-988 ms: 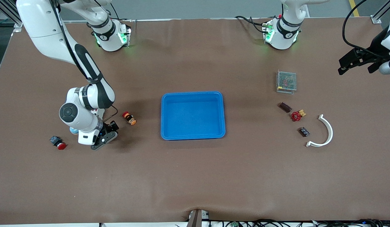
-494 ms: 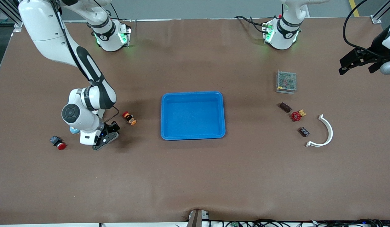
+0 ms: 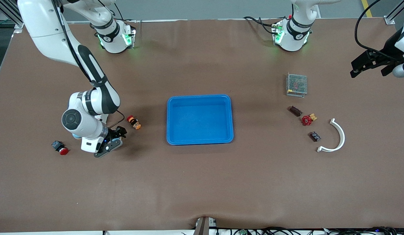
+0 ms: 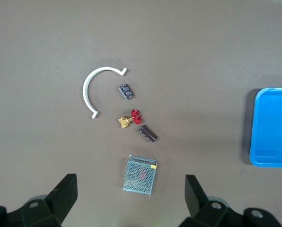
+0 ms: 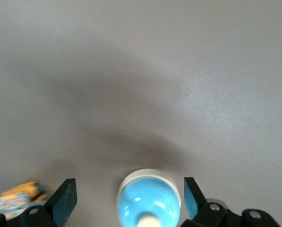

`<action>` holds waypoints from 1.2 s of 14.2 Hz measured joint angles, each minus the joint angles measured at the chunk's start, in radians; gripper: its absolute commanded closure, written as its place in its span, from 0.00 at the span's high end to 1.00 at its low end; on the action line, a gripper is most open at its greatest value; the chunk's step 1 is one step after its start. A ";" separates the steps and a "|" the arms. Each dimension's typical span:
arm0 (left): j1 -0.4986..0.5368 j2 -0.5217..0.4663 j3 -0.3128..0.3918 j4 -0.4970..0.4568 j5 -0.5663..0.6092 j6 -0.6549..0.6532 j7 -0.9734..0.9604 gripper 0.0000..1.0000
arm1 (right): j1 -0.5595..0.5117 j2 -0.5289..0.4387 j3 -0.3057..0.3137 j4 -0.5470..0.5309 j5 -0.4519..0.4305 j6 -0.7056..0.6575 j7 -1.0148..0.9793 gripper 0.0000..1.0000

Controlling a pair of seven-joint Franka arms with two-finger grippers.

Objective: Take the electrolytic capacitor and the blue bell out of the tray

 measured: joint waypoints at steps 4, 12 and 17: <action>0.000 0.000 0.000 0.007 0.000 0.000 0.000 1.00 | 0.028 -0.105 0.000 0.100 0.000 -0.271 0.122 1.00; 0.000 0.001 0.000 0.009 0.000 0.000 0.000 1.00 | 0.060 -0.402 0.000 0.149 -0.001 -0.653 0.352 1.00; -0.002 0.001 -0.004 0.010 0.000 -0.004 0.000 1.00 | 0.076 -0.566 0.001 0.147 -0.054 -0.790 0.442 1.00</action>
